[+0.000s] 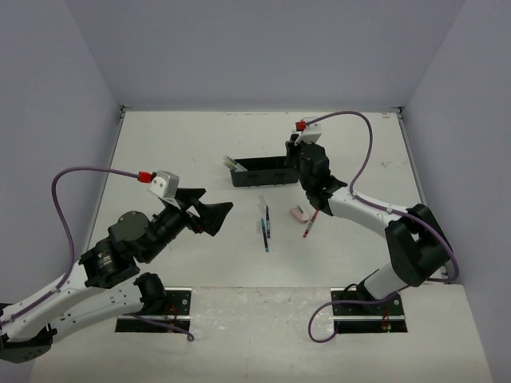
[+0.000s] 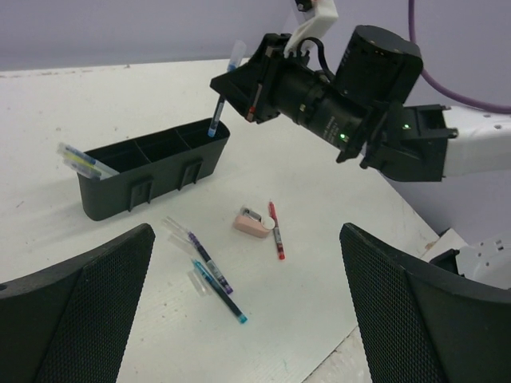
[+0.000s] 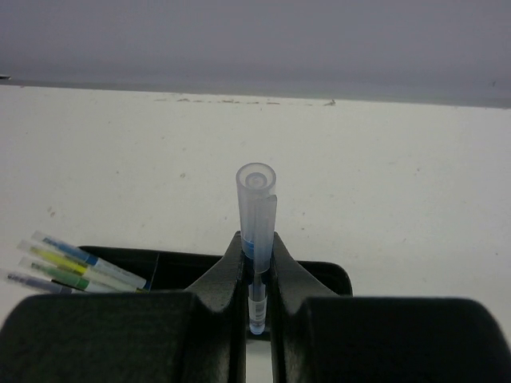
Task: Sort the stationery into containers
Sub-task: Place the pen in the storage box, then pick up the pen from the center of the board.
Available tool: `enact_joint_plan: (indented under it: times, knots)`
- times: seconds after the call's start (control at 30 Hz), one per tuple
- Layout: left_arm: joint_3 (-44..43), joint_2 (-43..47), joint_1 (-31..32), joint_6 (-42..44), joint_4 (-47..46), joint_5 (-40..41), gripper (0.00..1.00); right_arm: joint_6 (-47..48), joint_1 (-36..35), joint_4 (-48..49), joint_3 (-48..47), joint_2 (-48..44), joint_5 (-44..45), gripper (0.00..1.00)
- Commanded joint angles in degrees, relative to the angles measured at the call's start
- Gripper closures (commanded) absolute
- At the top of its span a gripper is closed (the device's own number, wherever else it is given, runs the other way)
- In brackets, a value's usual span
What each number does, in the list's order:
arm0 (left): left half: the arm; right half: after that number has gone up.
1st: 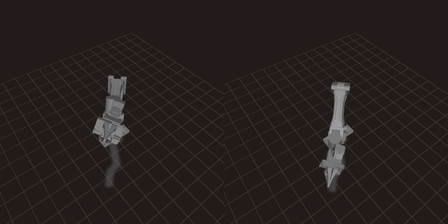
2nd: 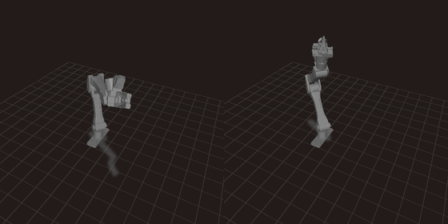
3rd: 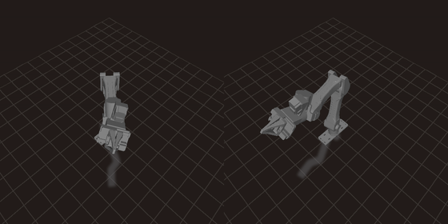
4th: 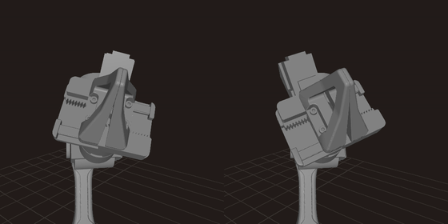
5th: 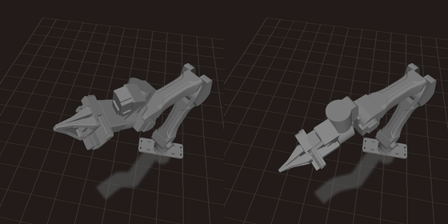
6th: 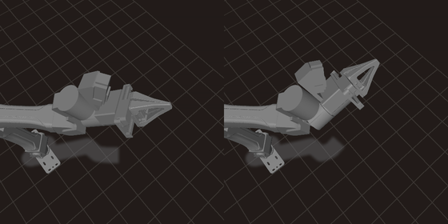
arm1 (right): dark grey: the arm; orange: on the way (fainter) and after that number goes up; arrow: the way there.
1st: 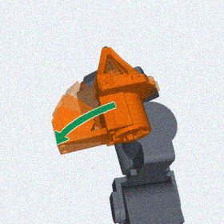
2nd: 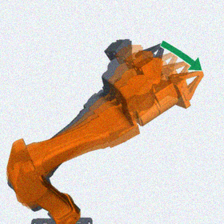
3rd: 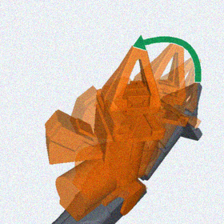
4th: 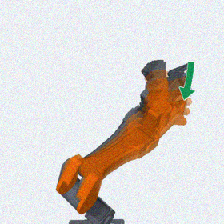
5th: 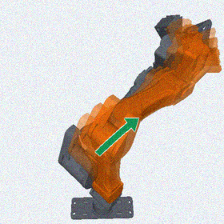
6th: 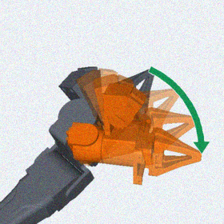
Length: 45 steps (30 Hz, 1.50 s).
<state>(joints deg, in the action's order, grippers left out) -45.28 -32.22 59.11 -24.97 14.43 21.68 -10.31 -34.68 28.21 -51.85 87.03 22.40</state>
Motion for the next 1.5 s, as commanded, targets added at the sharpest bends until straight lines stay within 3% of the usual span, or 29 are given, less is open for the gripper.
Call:
enact_joint_plan:
  times: [0.0, 0.23, 0.4, 0.5, 0.63, 0.73, 0.87, 1.0, 1.13, 1.2, 1.47]
  knots:
    - [1.29, 1.44, 0.04, -0.26, 1.25, -3.06, 0.0, 2.01, 1.09, 6.6, -4.18, 2.85, 1.96, 1.0]
    - [4.22, 0.87, 0.04, 0.71, 0.09, -3.72, 0.0, 0.31, 3.91, 6.69, -4.75, 6.71, -1.89, 1.0]
    - [5.02, -0.2, 0.04, 0.79, 0.25, -3.23, 0.0, -1.61, 4.27, 6.69, -3.02, 6.93, -3.85, 0.82]
    - [5.12, -0.57, 0.04, 0.95, 0.98, -1.96, 0.0, -2.46, 4.27, 6.68, -1.8, 5.98, -5.1, 0.64]
    - [5.99, -1.17, 0.04, -0.33, 3.13, 2.29, 0.0, -3.14, 4.27, 5.9, 0.34, 2.54, -5.44, 0.58]
    - [5.01, -3.58, 0.04, -4.76, 7.53, 7.67, 0.0, -4.47, 4.1, -1.64, -0.62, -2.41, -3.18, 0.57]
    - [1.22, -8.34, 0.04, -11.63, 18.42, 13.84, 0.0, -10.59, 3.83, -20.67, -3.0, -13.26, -2.55, 0.58]
    - [-0.34, -9.18, 0.04, -11.24, 22.08, 16.12, 0.0, -13.47, 2.29, -25.12, 2.69, -23.28, -2.79, 0.64]
    - [1.86, -4.98, 0.12, -10.81, 20.65, 16.92, 0.0, -13.69, 2.23, -30.96, 4.28, -27.6, -6.36, 0.58]
    - [2.02, -3.28, 0.04, -11.37, 20.78, 17.76, 0.0, -12.7, -0.56, -35.02, 2.65, -26.92, -12.56, 0.58]
    - [3.68, -0.97, 0.13, -9.8, 22.1, 15.18, 0.0, -25.08, -12.25, -55.81, -4.11, -14.04, -8.4, 0.52]
